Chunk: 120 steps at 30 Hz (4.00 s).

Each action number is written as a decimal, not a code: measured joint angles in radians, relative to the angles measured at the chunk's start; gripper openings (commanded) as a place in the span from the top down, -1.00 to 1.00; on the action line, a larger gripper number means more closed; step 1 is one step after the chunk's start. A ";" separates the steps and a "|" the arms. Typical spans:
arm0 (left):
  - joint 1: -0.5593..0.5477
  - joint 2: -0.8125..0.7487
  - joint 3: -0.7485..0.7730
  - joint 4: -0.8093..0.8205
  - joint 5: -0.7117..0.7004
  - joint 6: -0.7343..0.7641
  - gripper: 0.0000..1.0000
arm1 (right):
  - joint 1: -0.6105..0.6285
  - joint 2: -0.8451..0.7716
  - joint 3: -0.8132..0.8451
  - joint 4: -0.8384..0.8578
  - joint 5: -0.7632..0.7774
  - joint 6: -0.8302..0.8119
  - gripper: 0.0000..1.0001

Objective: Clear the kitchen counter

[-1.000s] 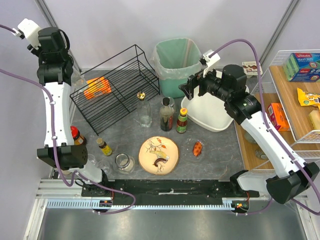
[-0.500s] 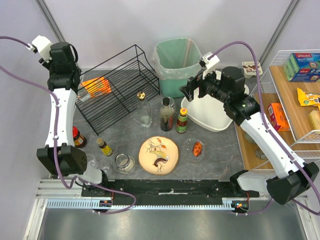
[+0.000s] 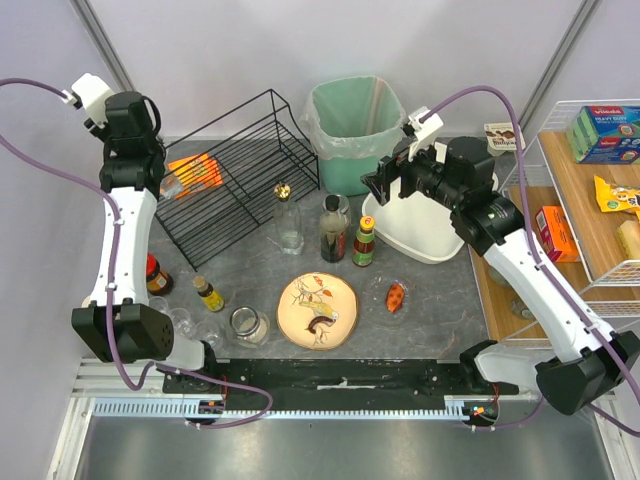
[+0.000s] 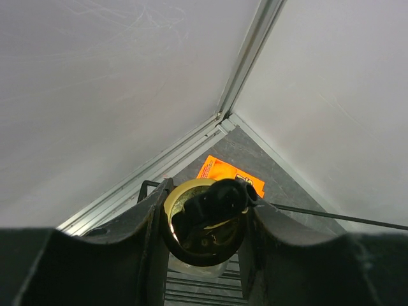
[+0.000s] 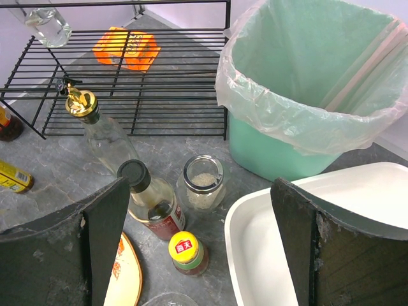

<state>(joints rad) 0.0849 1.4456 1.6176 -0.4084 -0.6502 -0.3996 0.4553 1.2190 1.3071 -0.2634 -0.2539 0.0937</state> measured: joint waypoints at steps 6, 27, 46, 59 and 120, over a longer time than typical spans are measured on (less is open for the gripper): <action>-0.037 0.001 0.000 0.006 -0.024 0.066 0.39 | 0.000 -0.012 -0.008 0.000 0.002 0.000 -0.96; -0.053 -0.002 -0.011 -0.006 -0.081 0.083 -0.78 | 0.000 -0.027 -0.024 -0.004 0.002 0.000 -0.96; -0.053 -0.271 0.051 -0.095 0.150 0.139 -0.87 | 0.000 -0.027 -0.022 -0.040 -0.006 -0.005 -0.96; -0.147 -0.369 -0.272 -0.063 1.248 0.243 -0.85 | 0.000 -0.027 -0.022 -0.046 -0.063 0.043 -0.96; -0.519 -0.287 -0.664 0.424 0.722 0.371 0.97 | 0.000 -0.047 -0.022 -0.045 -0.088 0.109 -0.96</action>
<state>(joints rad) -0.4343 1.1587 0.9539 0.0154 0.0719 -0.0288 0.4553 1.1717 1.2854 -0.3088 -0.3420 0.2024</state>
